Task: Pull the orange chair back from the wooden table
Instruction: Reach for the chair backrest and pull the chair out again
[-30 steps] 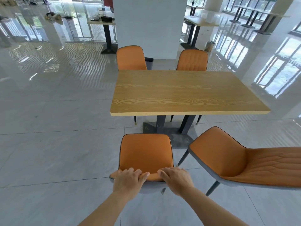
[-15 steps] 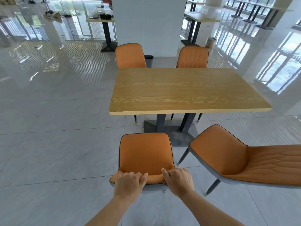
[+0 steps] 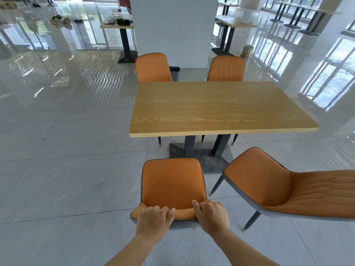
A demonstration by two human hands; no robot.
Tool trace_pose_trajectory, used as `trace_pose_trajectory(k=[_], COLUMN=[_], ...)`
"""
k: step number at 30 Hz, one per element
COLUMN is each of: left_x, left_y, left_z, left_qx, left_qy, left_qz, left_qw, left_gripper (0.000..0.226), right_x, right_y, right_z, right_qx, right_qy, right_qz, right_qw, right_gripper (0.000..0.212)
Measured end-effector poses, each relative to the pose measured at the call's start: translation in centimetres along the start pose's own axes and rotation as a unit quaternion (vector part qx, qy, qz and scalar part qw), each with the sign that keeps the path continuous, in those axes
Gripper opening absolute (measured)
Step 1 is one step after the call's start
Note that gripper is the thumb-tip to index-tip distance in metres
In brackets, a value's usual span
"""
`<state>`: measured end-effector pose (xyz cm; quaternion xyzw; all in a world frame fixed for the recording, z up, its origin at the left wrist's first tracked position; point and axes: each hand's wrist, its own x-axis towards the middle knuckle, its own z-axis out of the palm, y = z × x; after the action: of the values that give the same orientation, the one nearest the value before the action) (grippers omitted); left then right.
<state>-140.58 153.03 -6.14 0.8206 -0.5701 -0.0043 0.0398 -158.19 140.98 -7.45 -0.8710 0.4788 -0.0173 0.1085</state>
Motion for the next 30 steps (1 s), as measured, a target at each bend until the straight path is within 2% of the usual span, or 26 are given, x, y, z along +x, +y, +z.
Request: trace_pose_trajectory(k=[2,6,10,14,19,21,25,27,28,30], left_x=[0.2,0.0,-0.2,-0.3,-0.2,-0.2,0.3,0.7,0.7,0.9], left_y=[0.1,0.0,-0.3,-0.3,-0.4,-0.4,-1.1,-0.9,-0.8,-0.3], left_z=[-0.5,-0.2,-0.2,-0.7,-0.6,-0.3,-0.1,-0.4,-0.9,-1.9], left_qx=[0.005,-0.011,0.005,0.006,-0.011,-0.017,-0.019,-0.022,-0.030,-0.052], left_qy=[-0.027,-0.020,-0.030,-0.052,-0.054,-0.063,-0.135,-0.161,-0.144,-0.097], left_qz=[0.008,0.004,0.001,-0.019,-0.009,-0.010,0.027,0.040,0.029,0.002], left_qw=[1.000,1.000,1.000,0.998,0.998,0.998,0.990,0.986,0.989,0.994], left_gripper=[0.066,0.078,0.075,0.059,0.072,0.066,0.031,0.032,0.030,0.041], right_x=[0.2,0.0,-0.4,-0.5,-0.6,-0.7,-0.8,-0.9,-1.0,-1.4], right_y=[0.0,-0.3,-0.7,-0.5,-0.9,-1.0,-1.2,-1.2,-1.2,-1.1], right_z=[0.1,0.5,0.7,0.6,-0.6,-1.1,-2.2,-2.6,-2.9,-3.7], right_qx=[0.003,0.009,0.018,0.025,0.036,0.041,0.076,0.100,0.111,0.127], right_qy=[0.004,0.024,0.031,0.031,0.014,-0.001,-0.010,-0.009,-0.007,0.003], right_qz=[0.003,0.012,0.026,0.028,0.015,0.013,0.024,0.032,0.038,0.046], right_qw=[1.000,1.000,0.999,0.999,0.999,0.999,0.997,0.994,0.993,0.991], right_gripper=[0.067,0.068,0.065,0.062,0.056,0.052,0.046,0.042,0.039,0.032])
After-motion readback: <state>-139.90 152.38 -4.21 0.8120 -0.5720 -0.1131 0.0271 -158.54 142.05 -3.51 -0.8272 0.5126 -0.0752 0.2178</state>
